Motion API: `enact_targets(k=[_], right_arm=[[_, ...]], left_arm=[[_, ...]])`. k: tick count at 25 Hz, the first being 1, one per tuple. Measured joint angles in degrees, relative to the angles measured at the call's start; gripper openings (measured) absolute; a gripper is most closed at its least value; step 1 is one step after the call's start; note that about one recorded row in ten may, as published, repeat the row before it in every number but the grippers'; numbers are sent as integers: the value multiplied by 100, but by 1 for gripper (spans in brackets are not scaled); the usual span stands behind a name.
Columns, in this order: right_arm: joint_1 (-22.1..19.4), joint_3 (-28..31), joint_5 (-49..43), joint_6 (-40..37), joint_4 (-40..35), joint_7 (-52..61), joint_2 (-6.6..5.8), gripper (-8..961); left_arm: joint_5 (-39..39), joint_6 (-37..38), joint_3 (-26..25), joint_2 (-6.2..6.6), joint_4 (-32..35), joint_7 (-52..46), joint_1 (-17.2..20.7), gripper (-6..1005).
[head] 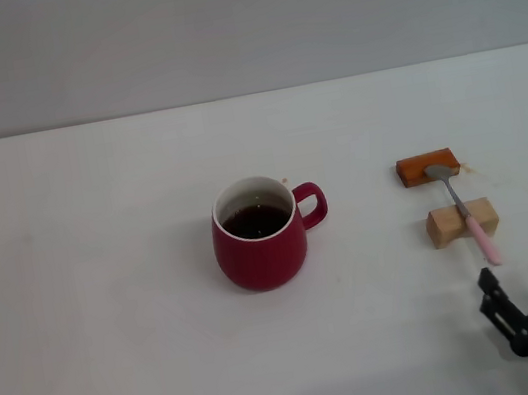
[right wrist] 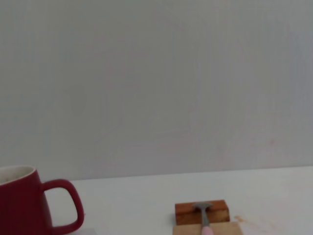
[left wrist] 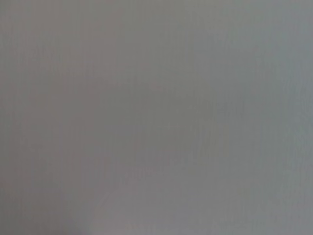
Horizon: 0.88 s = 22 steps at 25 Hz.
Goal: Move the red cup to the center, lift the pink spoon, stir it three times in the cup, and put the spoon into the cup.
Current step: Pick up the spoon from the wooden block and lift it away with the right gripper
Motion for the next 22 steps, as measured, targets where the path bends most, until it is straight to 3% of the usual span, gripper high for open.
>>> enact_targets(k=[22], right_arm=[[504, 95, 9, 451, -219, 175, -44, 776]], left_arm=[[0, 17, 0, -2, 1, 0, -74, 844]])
